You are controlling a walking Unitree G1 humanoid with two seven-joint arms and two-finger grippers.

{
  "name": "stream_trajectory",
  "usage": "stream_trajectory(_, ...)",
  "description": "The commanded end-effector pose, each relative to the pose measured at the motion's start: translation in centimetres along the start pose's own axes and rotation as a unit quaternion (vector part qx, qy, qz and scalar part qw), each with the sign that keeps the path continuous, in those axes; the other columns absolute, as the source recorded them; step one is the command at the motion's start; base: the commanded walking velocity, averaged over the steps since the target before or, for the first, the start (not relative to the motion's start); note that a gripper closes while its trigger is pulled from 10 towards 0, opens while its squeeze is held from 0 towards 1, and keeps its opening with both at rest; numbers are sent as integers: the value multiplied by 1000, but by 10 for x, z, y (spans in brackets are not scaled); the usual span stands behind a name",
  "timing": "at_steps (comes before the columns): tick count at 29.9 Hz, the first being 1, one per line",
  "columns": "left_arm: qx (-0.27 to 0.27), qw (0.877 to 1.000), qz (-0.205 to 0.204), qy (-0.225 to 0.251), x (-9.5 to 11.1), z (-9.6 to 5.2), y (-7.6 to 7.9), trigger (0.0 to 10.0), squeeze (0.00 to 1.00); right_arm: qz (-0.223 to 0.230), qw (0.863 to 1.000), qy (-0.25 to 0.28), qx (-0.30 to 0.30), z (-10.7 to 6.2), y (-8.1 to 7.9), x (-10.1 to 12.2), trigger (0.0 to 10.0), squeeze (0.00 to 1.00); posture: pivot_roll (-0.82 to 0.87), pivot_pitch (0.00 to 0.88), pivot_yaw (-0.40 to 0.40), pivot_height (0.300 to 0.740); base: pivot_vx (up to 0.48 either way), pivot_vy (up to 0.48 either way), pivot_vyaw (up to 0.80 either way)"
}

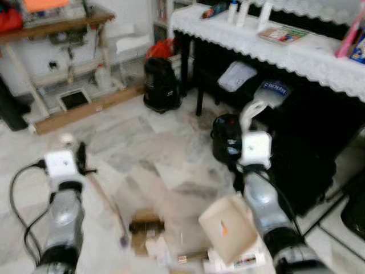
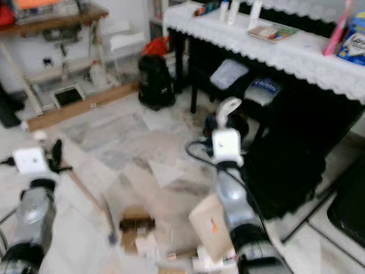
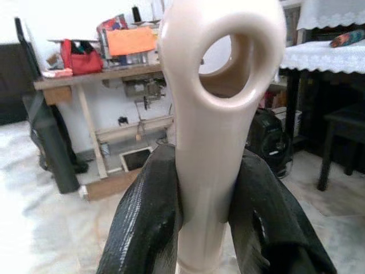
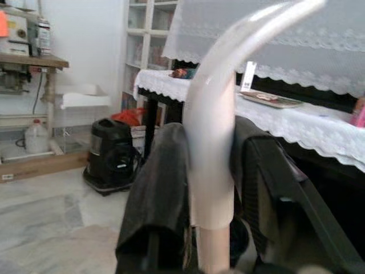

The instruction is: Sweep floor

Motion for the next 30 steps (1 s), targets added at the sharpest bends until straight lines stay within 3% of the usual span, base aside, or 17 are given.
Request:
stream_trajectory(1, -2, 1000, -2, 28, 12, 5, 3, 10000, 0, 2, 1000, 14, -10, 4, 6, 6, 10000, 0, -71, 0, 30, 740, 0, 0, 0)
stream_trajectory(15, -16, 1000, 13, 23, 12, 12, 2, 10000, 0, -28, 999, 7, -23, 7, 17, 0, 10000, 0, -64, 0, 35, 740, 0, 0, 0)
stream_trajectory(21, -31, 999, 3, 27, 12, 7, 11, 10000, 0, -30, 997, 17, -74, 7, 26, 1, 10000, 0, -34, 0, 40, 740, 0, 0, 0)
stream_trajectory(27, -55, 998, -10, 22, 11, 1, 20, 10000, 0, -36, 997, -12, -71, 5, 24, -12, 10000, 0, 0, 0, 42, 740, 0, 0, 0)
stream_trajectory(30, -79, 997, -21, 14, 8, -6, 28, 10000, 0, -47, 996, -47, -67, -7, 24, -31, 10000, 0, 35, 0, 54, 740, 0, 0, 0)
Point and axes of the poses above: a point about 5 cm out from each wrist's last joint towards the gripper, its own z axis pointing out of the wrist towards the gripper, its own x axis along the axis of the wrist's last joint, y = z × x, the point moved 4 cm from there along z, pointing out of the wrist towards the gripper, and after that the axes turned 2 degrees about z, right-handed, at the moved point
